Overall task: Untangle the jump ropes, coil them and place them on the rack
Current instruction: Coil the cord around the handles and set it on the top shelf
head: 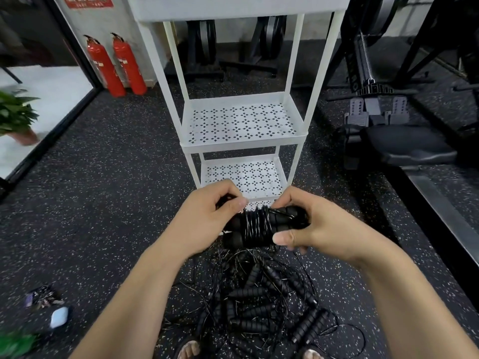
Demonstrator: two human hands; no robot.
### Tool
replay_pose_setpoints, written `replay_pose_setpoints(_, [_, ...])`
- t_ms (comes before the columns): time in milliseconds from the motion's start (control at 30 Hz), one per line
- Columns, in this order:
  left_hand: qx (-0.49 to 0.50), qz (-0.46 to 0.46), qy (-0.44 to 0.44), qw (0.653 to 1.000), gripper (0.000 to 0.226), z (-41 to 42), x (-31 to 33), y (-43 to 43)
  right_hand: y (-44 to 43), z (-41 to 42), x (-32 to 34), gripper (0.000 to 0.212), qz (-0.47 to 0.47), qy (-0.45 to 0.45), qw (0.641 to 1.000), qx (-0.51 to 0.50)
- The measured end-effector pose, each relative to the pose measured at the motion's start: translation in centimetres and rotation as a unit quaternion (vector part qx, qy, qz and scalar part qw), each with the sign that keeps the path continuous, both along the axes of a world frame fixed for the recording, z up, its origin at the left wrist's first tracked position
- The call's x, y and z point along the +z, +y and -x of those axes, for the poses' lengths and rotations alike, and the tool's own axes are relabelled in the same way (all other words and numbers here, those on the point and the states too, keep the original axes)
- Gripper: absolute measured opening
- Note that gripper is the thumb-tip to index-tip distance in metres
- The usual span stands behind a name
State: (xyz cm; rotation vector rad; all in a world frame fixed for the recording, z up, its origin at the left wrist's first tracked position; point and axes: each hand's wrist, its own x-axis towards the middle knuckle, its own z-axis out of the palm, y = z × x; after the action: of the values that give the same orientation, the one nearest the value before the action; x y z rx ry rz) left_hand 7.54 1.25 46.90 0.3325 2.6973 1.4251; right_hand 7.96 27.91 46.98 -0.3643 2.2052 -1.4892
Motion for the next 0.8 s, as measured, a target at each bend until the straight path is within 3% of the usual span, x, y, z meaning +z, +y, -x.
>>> replay_pose_setpoints(133, [-0.007,-0.092,-0.022,0.996,0.013,0.3,-0.1,-0.2,0.6,-0.4,0.6,0.045,0.098,-0.083,0.992,0.019])
replay_pose_setpoints(267, [0.000,-0.083,-0.032,0.996,0.013,0.4,-0.7,0.6,-0.2,-0.9,0.0,0.056,0.020,-0.064,0.997,0.032])
replay_pose_setpoints(500, [0.007,-0.083,-0.048,0.995,0.015,0.7,-1.3,0.5,-2.0,-0.7,-1.4,0.071,0.006,-0.091,0.996,0.012])
replay_pose_setpoints(633, [-0.001,-0.068,-0.048,0.997,0.016,0.6,-1.4,1.1,-3.6,-0.8,-1.6,0.092,-0.016,-0.108,0.993,-0.045])
replay_pose_setpoints(667, [-0.004,-0.080,-0.051,0.995,0.016,0.5,-1.4,1.2,-3.9,-0.8,-1.5,0.088,-0.015,-0.105,0.993,-0.046])
replay_pose_setpoints(800, [-0.025,-0.077,-0.063,0.995,0.013,0.3,-1.2,1.7,-4.6,-1.1,-1.3,0.039,-0.064,-0.025,0.997,-0.032])
